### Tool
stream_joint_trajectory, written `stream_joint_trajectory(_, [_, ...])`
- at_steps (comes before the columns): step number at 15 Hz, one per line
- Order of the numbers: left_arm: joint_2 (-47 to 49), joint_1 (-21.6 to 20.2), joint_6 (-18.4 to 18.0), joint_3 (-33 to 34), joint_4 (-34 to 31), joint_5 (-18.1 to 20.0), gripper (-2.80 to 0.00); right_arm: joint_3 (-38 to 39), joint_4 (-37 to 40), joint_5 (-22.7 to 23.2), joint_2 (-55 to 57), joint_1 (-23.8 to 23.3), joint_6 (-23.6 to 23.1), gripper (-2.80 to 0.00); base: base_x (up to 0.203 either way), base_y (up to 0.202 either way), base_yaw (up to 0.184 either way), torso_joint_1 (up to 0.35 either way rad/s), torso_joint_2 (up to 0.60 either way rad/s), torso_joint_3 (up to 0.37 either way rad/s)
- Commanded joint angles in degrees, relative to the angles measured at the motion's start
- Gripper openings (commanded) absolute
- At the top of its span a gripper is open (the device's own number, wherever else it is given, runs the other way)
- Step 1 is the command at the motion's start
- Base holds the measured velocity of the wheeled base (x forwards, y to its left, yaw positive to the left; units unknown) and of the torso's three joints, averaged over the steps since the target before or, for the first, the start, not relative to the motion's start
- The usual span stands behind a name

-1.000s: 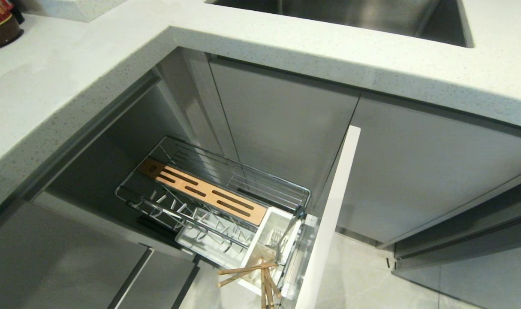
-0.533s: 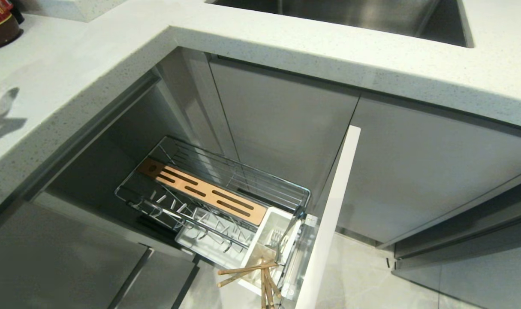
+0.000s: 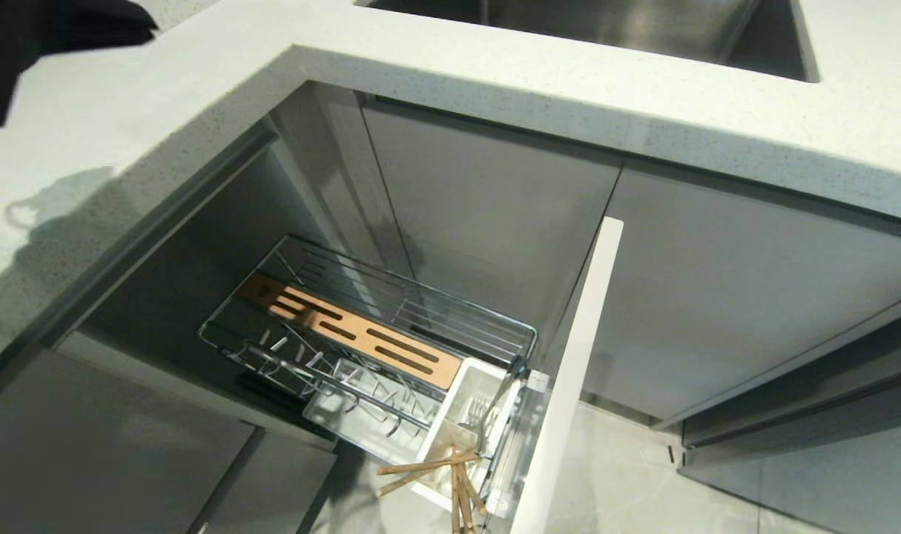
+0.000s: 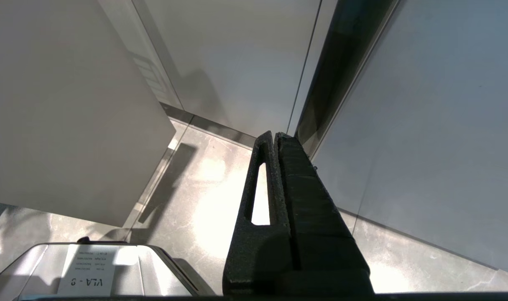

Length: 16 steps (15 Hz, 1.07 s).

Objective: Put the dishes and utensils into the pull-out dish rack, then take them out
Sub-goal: Take the spoon out of the cupboard

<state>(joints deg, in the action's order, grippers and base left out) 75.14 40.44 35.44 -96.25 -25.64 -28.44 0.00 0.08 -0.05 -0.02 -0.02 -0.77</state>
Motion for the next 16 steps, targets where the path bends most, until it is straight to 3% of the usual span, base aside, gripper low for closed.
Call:
stream_joint_trajectory(1, [4.34, 1.63, 0.34, 1.11, -2.0, -0.21, -2.8, 0.0, 0.01, 0.02, 0.02, 0.02, -0.02, -2.8, 0.0, 0.0, 0.0, 0.0, 0.0, 0.0])
stream_joint_trajectory(4, [10.64, 2.35, 2.18, -0.73, -9.76, -0.14, -2.8, 0.0, 0.01, 0.05, 0.02, 0.02, -0.02, -2.8, 0.0, 0.0, 0.0, 0.0, 0.0, 0.0])
stream_joint_trajectory(8, [19.5, 6.59, 7.82, -8.98, -31.98, 0.24, -2.8, 0.0, 0.01, 0.02, 0.02, 0.02, -0.02, -2.8, 0.0, 0.0, 0.0, 0.0, 0.0, 0.0])
stream_joint_trajectory(9, [21.78, 7.69, 8.82, -9.99, -34.98, 0.5, -2.8, 0.0, 0.01, 0.04, 0.02, -0.06, -0.02, -2.8, 0.0, 0.0, 0.0, 0.0, 0.0, 0.0])
stream_joint_trajectory(11, [25.5, 9.04, 10.81, -10.99, -36.5, 2.12, -2.8, 0.0, 0.01, 0.03, 0.02, -0.06, -0.02, -2.8, 0.0, 0.0, 0.0, 0.0, 0.0, 0.0])
stream_joint_trajectory(14, [29.67, 10.31, 20.4, -14.74, -36.16, 8.93, -2.8, 0.0, 0.01, -0.03, 0.02, 0.02, -0.02, -2.8, 0.0, 0.0, 0.0, 0.0, 0.0, 0.0])
stream_joint_trajectory(16, [32.62, 10.85, 24.24, -14.87, -33.84, 9.65, -2.8, 0.0, 0.0, 0.04, 0.02, 0.01, -0.02, -2.8, 0.0, 0.0, 0.0, 0.0, 0.0, 0.0])
